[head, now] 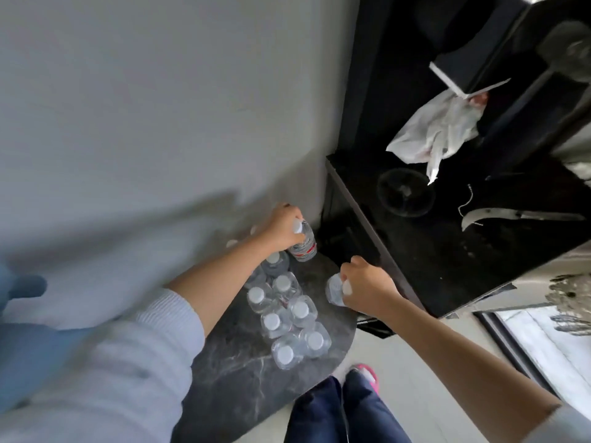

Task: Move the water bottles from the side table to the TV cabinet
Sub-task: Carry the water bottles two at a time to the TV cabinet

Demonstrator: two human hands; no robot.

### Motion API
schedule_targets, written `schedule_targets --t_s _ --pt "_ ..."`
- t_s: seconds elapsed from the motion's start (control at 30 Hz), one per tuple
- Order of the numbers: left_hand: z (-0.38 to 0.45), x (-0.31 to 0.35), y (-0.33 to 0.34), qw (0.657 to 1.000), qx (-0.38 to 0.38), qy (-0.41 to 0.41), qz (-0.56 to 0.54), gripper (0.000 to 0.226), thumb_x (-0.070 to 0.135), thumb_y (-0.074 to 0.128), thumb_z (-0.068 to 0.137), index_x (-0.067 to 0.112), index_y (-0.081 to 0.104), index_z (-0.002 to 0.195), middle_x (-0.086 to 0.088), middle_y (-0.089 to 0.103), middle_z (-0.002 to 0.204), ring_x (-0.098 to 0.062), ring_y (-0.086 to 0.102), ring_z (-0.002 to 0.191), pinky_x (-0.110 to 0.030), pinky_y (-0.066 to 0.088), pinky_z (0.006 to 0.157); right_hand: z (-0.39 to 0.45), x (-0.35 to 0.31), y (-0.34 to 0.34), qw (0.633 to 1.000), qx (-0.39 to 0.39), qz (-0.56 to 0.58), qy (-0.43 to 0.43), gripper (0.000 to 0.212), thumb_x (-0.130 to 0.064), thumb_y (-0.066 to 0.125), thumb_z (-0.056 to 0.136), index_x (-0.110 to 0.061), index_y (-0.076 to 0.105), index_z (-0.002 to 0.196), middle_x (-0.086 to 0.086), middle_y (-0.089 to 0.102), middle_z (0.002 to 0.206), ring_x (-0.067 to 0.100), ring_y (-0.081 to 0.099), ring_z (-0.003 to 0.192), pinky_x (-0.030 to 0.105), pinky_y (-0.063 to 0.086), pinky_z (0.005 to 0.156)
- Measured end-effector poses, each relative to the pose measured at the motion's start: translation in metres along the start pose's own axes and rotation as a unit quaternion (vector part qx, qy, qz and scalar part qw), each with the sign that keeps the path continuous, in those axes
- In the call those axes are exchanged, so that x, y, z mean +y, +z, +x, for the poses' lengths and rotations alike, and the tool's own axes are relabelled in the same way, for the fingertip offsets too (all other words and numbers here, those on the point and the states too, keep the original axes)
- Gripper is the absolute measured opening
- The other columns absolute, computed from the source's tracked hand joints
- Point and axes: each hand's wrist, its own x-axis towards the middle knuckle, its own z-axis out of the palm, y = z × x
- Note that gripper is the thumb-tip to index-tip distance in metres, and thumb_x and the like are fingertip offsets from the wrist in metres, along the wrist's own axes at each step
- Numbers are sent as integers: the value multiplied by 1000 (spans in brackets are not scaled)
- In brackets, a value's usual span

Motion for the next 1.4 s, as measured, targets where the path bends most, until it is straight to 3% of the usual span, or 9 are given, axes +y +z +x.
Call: schedule_targets --t_s 0.17,0.57,1.0,1.4 --pt "37 -16 20 999 1 -40 25 36 12 69 78 0 60 111 -19 54 120 -34 54 112 -38 45 93 43 0 9 999 -29 21 2 31 -12 52 87 -7 52 117 11 43 128 34 57 109 35 47 91" --pt "73 -53 59 993 -21 -110 27 36 15 63 85 1 55 116 -19 50 123 -34 54 111 -36 45 88 89 9 55 997 -53 46 24 36 -11 60 84 -8 52 120 14 38 136 34 53 115 36 46 96" --pt "80 -66 69 994 -49 -89 45 36 13 61 86 1 52 119 -19 48 124 -37 53 112 -40 46 88 89 11 70 996 -89 19 14 38 -11 57 86 -9 47 124 12 39 133 32 54 115 36 48 92" --pt "95 -67 70 989 -62 -108 77 37 14 59 86 5 50 121 -17 44 127 -39 53 112 -42 47 88 107 8 65 998 -54 36 8 35 -13 59 85 -5 52 118 13 42 131 33 54 113 31 46 92"
